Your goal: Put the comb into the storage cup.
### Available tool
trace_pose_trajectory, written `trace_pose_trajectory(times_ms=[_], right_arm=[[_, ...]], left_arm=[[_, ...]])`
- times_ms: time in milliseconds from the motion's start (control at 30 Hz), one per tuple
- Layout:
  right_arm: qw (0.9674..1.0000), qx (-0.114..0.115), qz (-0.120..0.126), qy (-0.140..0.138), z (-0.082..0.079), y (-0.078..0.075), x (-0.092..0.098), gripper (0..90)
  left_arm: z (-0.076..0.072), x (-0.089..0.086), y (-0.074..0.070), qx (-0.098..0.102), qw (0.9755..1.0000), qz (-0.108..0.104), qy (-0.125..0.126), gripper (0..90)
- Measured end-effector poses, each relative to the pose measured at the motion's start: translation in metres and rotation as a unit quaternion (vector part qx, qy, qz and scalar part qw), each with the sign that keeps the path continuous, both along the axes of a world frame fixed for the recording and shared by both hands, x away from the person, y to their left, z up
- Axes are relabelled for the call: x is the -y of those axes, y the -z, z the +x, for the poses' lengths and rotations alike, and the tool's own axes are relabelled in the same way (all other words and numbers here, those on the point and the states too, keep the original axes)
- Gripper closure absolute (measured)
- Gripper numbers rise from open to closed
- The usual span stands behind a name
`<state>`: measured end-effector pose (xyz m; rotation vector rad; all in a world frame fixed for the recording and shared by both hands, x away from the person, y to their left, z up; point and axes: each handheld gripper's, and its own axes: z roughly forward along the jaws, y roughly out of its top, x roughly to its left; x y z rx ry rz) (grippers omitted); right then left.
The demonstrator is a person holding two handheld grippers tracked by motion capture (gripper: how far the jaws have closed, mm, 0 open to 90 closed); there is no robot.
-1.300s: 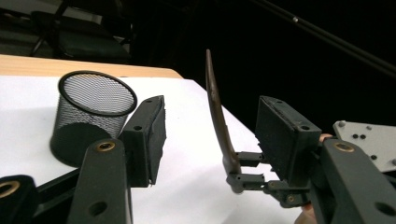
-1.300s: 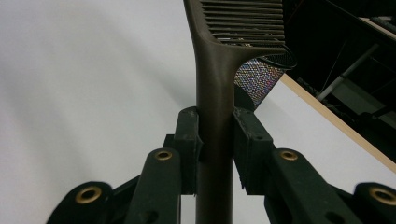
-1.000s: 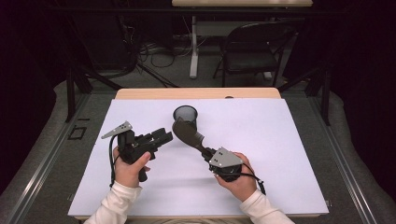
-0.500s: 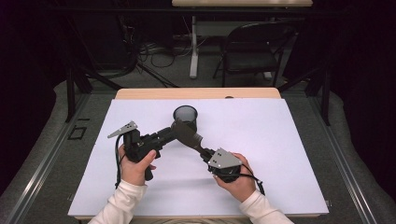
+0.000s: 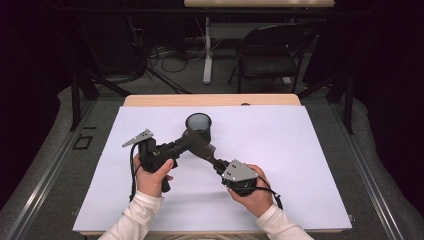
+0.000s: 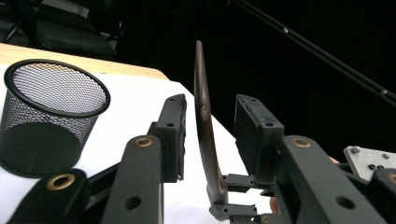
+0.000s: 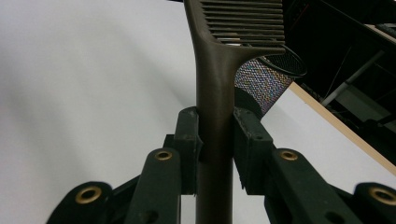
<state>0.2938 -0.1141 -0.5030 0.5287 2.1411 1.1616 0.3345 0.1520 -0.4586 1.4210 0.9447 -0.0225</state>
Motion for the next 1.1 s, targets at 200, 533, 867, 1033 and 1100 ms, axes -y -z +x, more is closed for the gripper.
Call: trace_pose_trajectory(times_ms=[200, 533, 867, 1033, 1100], right_arm=[[1.0000, 0.001, 0.000, -0.001, 0.0000, 0.0000, 0.0000, 73.0], [1.0000, 0.001, 0.000, -0.001, 0.0000, 0.0001, -0.0001, 73.0], [1.0000, 0.001, 0.001, 0.000, 0.0000, 0.0003, 0.0000, 73.0], [1.0000, 0.003, 0.000, 0.000, 0.0000, 0.0003, 0.0000, 73.0], [1.0000, 0.002, 0.000, 0.000, 0.0000, 0.0004, -0.0001, 73.0]], left_arm=[[0.0020, 0.0026, 0.0015, -0.006, 1.0000, -0.002, -0.006, 68.7], [0.0006, 0.0033, 0.0013, -0.017, 0.9997, -0.013, -0.011, 74.0], [0.0001, 0.0033, 0.0015, -0.028, 0.9991, -0.025, -0.017, 78.6], [-0.0006, 0.0034, 0.0012, -0.029, 0.9991, -0.024, -0.020, 81.8], [-0.0007, 0.0034, 0.0012, -0.030, 0.9991, -0.024, -0.020, 82.9]])
